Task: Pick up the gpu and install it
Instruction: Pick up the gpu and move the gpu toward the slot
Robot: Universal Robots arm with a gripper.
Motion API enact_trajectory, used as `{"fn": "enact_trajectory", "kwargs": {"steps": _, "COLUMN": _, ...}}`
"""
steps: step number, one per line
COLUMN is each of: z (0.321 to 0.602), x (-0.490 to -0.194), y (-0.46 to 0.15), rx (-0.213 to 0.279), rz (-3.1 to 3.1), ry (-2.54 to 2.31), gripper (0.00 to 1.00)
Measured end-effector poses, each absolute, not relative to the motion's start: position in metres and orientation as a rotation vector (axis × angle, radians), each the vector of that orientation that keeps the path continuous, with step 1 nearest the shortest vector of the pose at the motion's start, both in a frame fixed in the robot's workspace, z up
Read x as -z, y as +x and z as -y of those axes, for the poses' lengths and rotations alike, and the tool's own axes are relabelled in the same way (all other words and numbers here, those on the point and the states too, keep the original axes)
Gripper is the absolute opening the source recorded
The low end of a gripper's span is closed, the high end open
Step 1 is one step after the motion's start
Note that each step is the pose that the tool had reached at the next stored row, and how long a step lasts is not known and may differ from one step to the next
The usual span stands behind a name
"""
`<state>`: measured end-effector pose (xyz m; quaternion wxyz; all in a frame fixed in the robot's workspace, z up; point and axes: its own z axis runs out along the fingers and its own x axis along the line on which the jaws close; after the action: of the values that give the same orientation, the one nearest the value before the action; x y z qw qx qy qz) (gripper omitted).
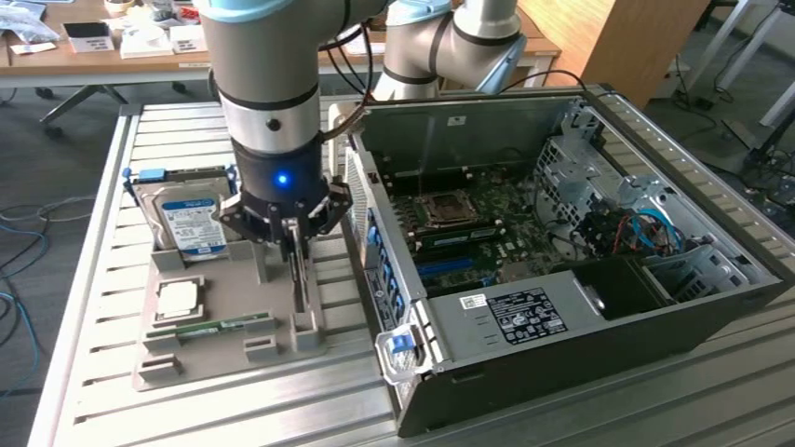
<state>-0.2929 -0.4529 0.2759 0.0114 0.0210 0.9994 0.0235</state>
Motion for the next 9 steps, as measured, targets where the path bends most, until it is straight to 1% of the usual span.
{"fn": "enact_trajectory", "kwargs": {"steps": 9, "z": 0.453, "x": -0.301, "y": -0.293, "rx": -0.073, "rz": -3.117, "ry": 0.065, "gripper": 0.27}}
